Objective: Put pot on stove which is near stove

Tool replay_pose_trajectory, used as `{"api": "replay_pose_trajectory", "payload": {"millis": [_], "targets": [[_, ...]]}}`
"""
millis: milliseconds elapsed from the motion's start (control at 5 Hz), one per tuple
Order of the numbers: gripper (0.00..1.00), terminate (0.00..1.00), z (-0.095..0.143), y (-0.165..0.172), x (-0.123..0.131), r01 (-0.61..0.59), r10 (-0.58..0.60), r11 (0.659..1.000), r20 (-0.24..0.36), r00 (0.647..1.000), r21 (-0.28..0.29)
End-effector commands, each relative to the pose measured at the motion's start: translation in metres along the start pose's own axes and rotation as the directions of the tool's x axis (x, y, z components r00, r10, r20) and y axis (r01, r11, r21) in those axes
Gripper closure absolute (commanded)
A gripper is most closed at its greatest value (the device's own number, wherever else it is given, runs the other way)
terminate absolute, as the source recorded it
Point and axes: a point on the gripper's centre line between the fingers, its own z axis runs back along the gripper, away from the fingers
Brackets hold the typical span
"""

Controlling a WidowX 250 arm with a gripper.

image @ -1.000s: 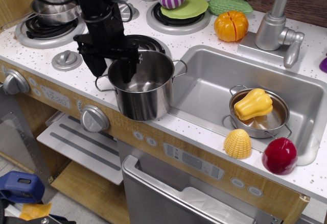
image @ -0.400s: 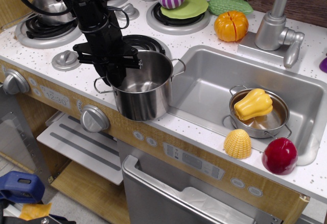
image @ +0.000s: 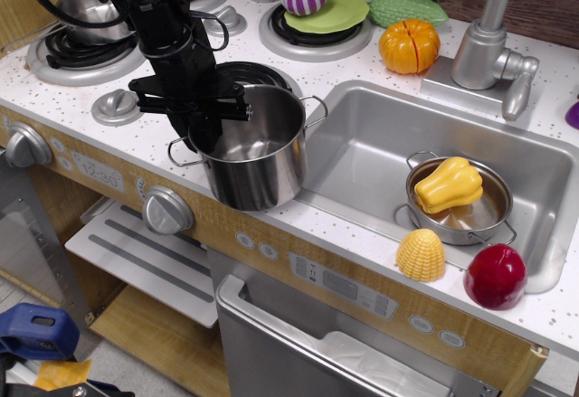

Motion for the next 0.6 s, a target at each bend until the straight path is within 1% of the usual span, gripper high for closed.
{"api": "replay_pose_trajectory", "payload": {"millis": [0, 200, 400], "targets": [[1.0, 0.0, 0.032, 0.003, 0.027, 0.052, -0.056, 0.995, 0.052, 0.997, 0.088], [1.0, 0.0, 0.041, 0.009, 0.036, 0.117, -0.128, 0.983, 0.069, 0.989, 0.14], [1.0, 0.0, 0.048, 0.019, 0.047, 0.168, -0.181, 0.971, 0.065, 0.981, 0.172]]}}
